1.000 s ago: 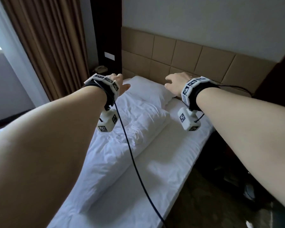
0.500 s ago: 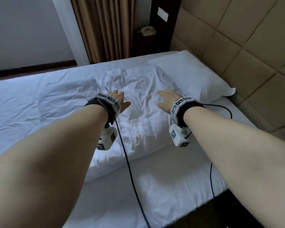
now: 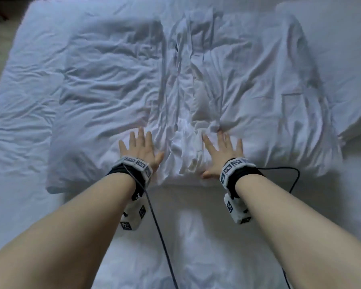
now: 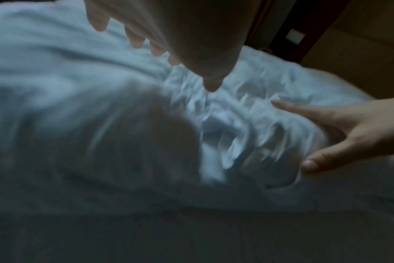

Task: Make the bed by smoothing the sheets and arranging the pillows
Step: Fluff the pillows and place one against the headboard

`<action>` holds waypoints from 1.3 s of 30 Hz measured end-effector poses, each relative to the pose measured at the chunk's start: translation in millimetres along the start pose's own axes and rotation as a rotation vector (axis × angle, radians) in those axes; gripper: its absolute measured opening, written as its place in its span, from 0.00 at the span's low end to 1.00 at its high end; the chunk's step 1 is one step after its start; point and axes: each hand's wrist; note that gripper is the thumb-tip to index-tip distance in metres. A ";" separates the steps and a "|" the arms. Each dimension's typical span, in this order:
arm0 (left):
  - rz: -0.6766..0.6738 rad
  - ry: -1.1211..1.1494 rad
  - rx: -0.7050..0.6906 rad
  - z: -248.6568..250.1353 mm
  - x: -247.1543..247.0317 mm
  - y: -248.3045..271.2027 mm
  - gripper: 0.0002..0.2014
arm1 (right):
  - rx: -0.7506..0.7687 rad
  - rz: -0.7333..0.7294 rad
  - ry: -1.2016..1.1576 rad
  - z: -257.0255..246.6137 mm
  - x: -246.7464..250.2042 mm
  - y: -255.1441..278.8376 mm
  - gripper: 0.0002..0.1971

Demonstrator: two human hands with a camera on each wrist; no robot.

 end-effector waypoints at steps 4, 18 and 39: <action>0.088 -0.077 -0.044 3.5 -96.4 -39.9 0.48 | 0.031 0.233 0.054 -32.2 -71.8 -52.2 0.68; 0.125 0.041 -0.166 0.5 -149.6 -109.1 0.51 | 0.101 0.505 -0.712 -114.6 -119.0 -70.8 0.44; 0.199 0.066 -0.278 28.5 -116.7 -62.9 0.42 | 0.278 0.235 -0.330 -89.8 -118.0 -7.3 0.41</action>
Point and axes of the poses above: each hand's wrist, its own y-axis away from the middle knuckle, its own x-axis out of the back of the hand, z = x × y, and after that the axes turned 9 degrees about -x, right-handed
